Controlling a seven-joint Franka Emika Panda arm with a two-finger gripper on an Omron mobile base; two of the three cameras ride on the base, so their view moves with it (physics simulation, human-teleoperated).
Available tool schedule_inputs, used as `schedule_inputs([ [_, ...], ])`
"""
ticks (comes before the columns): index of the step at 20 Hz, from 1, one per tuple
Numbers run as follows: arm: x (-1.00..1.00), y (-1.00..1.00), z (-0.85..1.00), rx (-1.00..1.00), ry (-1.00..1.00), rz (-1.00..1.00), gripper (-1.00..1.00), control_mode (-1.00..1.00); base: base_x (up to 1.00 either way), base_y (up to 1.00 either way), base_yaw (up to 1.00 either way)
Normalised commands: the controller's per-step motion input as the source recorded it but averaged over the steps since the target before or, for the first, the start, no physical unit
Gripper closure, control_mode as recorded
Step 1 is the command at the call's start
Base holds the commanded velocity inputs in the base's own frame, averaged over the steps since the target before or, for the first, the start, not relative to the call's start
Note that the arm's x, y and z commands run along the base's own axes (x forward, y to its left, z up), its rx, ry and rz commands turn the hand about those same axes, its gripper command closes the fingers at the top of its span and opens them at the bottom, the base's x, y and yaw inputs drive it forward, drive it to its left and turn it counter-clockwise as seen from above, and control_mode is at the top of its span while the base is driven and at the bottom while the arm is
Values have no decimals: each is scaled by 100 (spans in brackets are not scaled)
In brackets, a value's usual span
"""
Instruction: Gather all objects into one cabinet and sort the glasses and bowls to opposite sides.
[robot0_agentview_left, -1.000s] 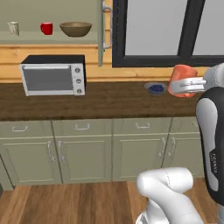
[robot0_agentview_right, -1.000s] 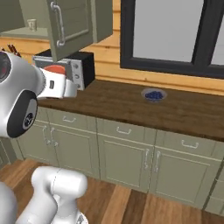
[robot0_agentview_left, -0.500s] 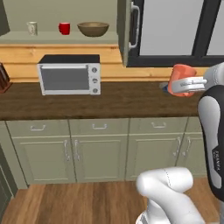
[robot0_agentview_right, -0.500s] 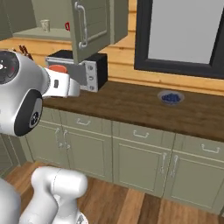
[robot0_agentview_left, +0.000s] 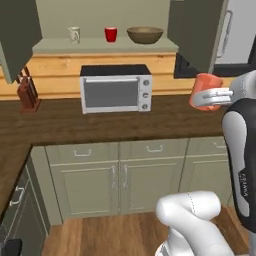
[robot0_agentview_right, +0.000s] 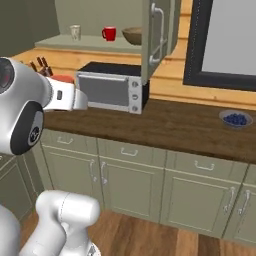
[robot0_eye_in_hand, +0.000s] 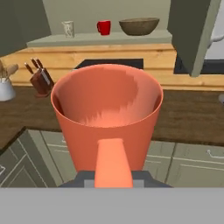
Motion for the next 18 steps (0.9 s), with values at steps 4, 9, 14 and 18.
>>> schedule_inputs([
  [4,0,0,0,0,0,0,100,100,67,51,-24],
  [9,0,0,0,0,0,0,100,100,56,36,-20],
  [14,0,0,0,0,0,0,100,100,44,47,-18],
  [18,0,0,0,0,0,0,100,100,55,61,-13],
])
